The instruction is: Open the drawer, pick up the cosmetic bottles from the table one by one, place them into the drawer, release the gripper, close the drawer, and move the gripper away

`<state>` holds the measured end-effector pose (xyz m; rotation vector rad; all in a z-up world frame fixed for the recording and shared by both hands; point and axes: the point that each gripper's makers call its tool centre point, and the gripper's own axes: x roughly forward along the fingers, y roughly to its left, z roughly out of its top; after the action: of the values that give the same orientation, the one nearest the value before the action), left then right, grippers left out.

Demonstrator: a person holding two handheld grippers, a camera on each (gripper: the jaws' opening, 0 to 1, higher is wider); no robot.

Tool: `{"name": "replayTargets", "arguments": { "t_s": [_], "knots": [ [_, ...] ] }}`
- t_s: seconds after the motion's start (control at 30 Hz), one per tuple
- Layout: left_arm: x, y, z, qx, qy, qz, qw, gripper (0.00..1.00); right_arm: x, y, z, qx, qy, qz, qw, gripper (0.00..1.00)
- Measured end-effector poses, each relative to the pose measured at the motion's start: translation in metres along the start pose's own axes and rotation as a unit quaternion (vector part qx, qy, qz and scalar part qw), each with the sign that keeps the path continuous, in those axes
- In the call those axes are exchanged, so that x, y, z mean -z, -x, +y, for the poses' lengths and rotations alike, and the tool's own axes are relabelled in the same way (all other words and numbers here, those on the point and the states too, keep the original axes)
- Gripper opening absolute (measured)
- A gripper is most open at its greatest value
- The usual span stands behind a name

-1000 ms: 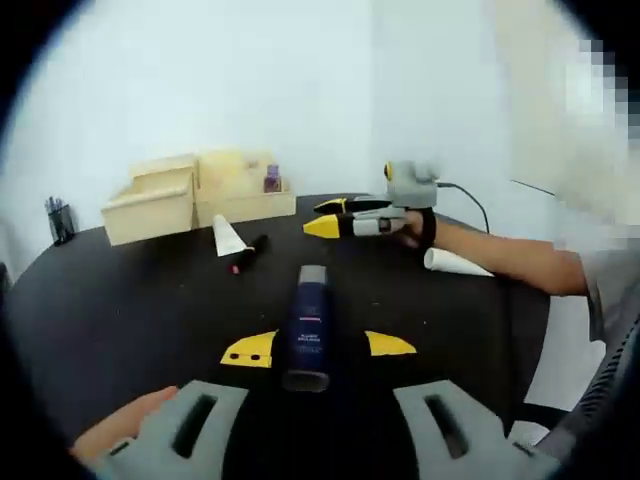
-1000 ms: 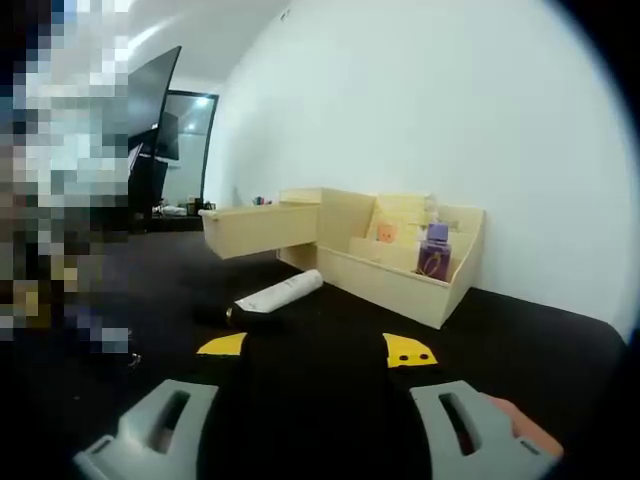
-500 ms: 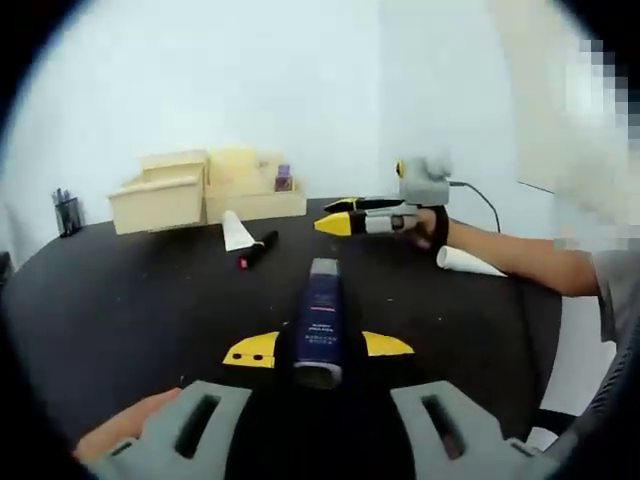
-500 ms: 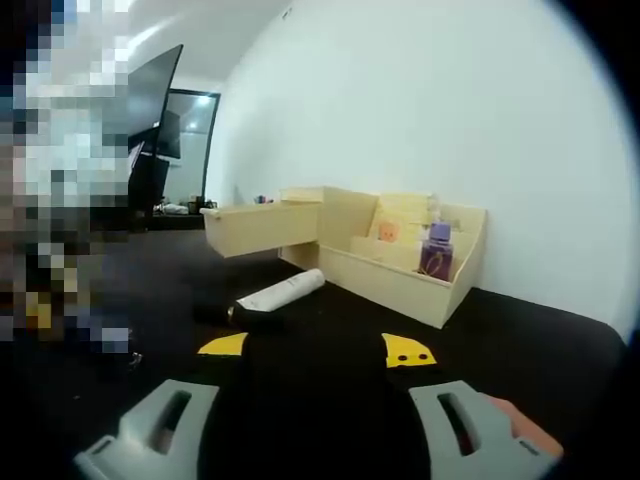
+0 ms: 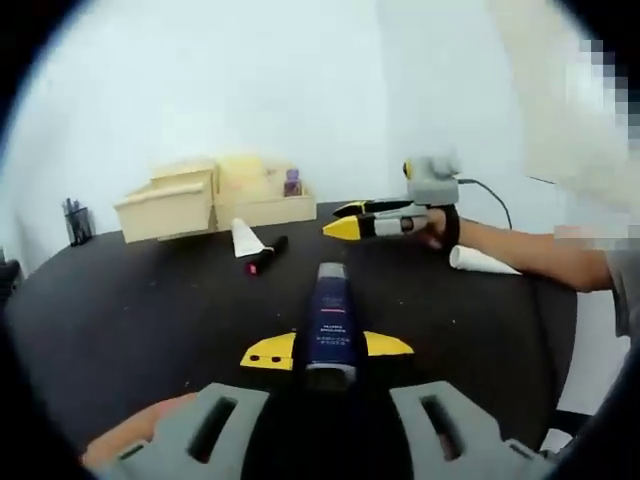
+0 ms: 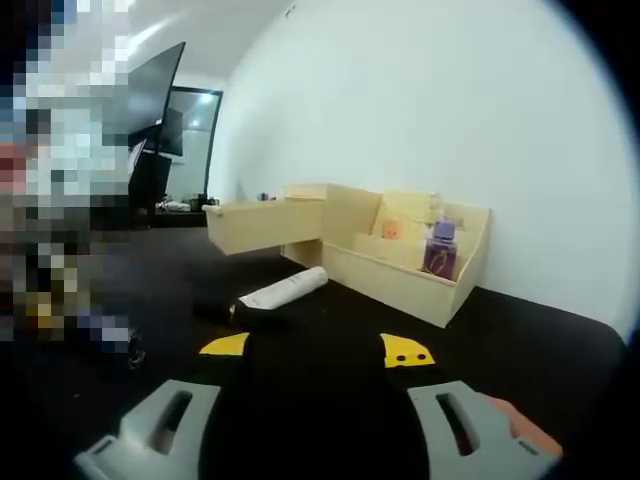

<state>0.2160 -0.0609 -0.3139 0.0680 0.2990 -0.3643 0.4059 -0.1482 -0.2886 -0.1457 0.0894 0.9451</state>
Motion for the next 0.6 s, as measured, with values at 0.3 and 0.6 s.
{"name": "replayTargets", "arguments": {
  "t_s": [0.3,0.6],
  "knots": [
    [-0.01,0.005,-0.003,-0.026,-0.04,-0.01,0.9988,0.18,-0.004,-0.001,-0.007,0.001,-0.014,-0.007,0.9999,0.44],
    [-0.026,0.013,0.001,-0.076,-0.162,-0.018,0.9836,0.18,-0.011,0.0,-0.008,0.002,-0.012,-0.014,0.9998,0.43]
  ]
}}
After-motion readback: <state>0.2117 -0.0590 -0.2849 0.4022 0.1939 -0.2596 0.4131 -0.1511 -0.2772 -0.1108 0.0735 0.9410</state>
